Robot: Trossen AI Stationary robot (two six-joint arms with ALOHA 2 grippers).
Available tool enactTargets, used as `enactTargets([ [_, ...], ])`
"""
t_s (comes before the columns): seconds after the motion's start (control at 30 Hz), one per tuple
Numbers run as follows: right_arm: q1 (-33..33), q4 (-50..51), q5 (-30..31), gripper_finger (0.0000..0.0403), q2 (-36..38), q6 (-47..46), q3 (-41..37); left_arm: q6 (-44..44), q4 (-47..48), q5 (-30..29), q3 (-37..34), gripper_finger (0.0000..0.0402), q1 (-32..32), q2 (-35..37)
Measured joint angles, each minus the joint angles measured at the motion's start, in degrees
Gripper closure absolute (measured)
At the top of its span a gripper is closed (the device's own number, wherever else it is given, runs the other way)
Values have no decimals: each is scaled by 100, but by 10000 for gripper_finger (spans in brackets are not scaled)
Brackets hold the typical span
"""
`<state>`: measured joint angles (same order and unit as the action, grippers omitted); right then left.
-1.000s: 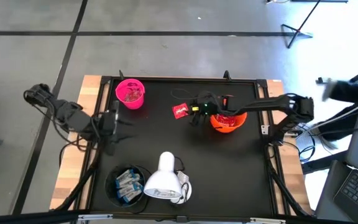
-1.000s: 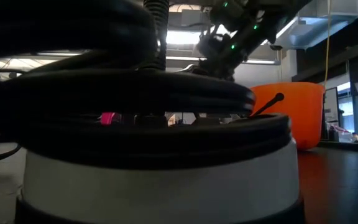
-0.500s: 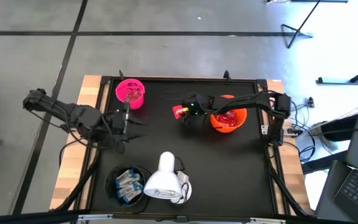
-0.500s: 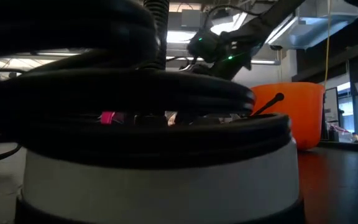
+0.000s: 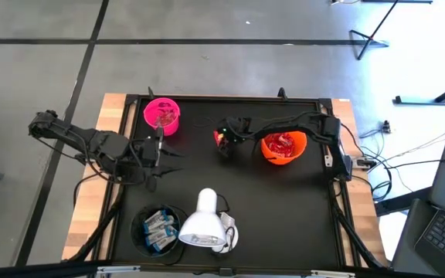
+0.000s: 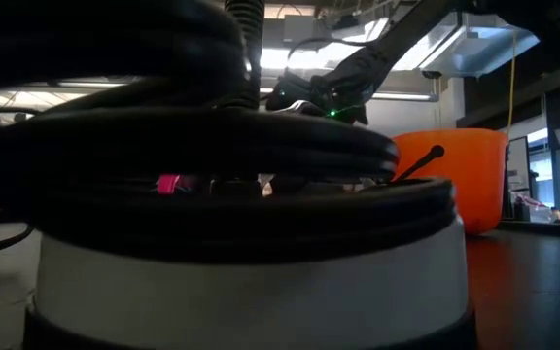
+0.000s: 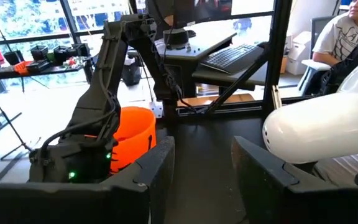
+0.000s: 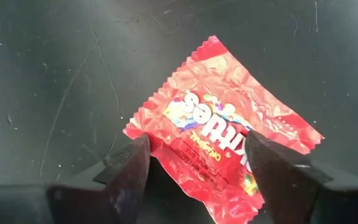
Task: Sort candy
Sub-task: Put the red candy into the orange bucket
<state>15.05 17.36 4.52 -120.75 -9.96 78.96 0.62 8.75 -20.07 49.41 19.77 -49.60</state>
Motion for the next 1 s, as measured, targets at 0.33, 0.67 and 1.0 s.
enactTargets([
  [0.33,-87,202,-480,274,99,-182,24,146,-53,-29,0,250,0,0],
  [0.67,-131,946,-891,394,231,-359,590,271,-66,-28,2,250,0,0],
  [1.0,-360,1860,-738,397,251,-258,1528,417,-66,-23,4,250,0,0],
])
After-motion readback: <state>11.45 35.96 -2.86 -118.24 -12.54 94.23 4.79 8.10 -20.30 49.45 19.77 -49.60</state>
